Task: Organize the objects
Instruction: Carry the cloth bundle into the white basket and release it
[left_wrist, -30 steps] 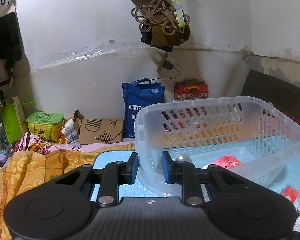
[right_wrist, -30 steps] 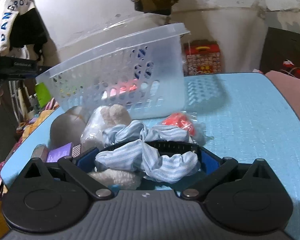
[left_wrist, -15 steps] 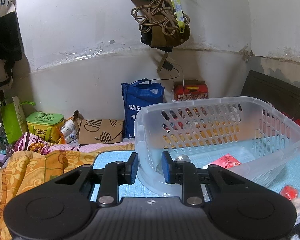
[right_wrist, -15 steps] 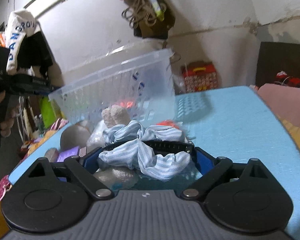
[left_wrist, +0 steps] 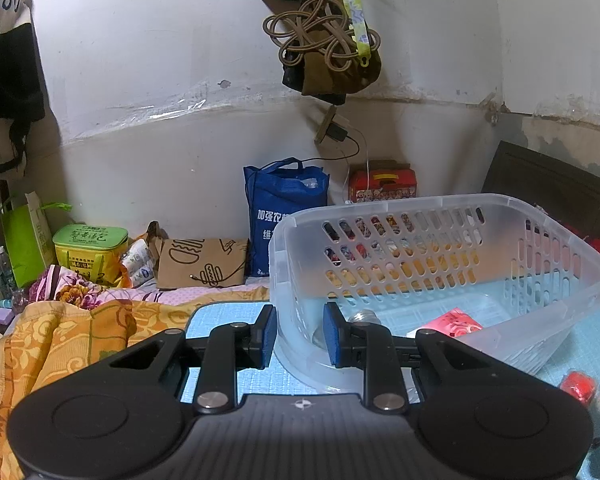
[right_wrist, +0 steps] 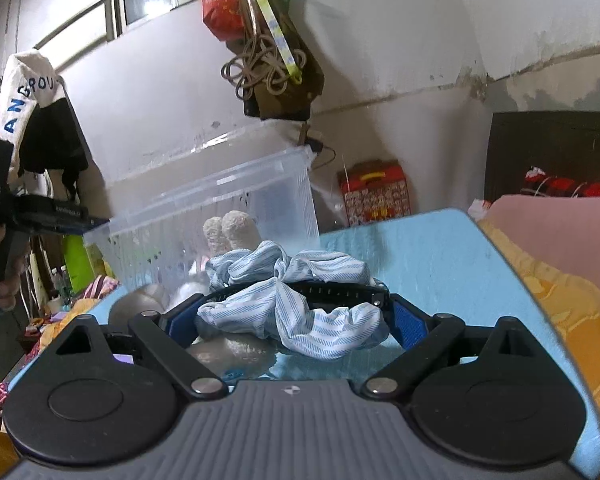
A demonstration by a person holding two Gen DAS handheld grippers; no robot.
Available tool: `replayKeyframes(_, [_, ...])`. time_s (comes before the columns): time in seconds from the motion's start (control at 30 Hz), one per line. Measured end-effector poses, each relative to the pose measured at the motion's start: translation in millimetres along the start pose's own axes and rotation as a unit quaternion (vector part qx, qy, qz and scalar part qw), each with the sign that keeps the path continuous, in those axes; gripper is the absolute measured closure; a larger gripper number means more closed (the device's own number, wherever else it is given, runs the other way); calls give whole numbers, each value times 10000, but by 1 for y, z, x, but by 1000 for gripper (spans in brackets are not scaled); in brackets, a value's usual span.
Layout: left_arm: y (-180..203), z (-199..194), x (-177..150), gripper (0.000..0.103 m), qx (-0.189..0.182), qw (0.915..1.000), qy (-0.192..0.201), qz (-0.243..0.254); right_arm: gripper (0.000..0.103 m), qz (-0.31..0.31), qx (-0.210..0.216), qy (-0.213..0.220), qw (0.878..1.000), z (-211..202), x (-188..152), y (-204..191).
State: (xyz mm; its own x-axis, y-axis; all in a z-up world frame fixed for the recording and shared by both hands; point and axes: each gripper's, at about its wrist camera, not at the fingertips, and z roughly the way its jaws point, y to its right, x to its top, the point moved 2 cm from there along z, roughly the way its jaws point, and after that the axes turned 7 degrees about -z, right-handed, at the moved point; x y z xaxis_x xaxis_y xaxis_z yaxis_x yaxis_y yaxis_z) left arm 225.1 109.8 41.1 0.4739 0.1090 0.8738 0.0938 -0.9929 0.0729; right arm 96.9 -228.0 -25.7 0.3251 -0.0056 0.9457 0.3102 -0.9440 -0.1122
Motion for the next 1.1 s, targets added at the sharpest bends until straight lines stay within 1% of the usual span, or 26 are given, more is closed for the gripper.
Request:
replayKeyframes(0.23, [0, 0, 0, 74, 3, 10000, 1, 3, 7, -36, 55, 326, 9994, -9, 25, -3])
replayKeyframes(0.63, [-2, 1, 0, 73, -60, 10000, -23, -49, 7, -283, 224, 750, 9965, -8, 76, -18])
replayKeyframes(0.77, [-3, 1, -1, 73, -69, 10000, -17, -39, 7, -424, 314, 712, 9961, 15, 100, -29])
replayKeyframes(0.9, [-4, 2, -1, 73, -87, 9999, -23, -58, 7, -621, 360, 478, 9963, 53, 121, -48])
replayKeyframes(1.0, [-4, 2, -1, 72, -93, 9999, -30, -71, 7, -766, 296, 383, 9959, 75, 125, -60])
replayKeyframes(1.1, [-4, 2, -2, 72, -87, 9999, -25, -62, 7, -869, 279, 263, 9955, 89, 122, -68])
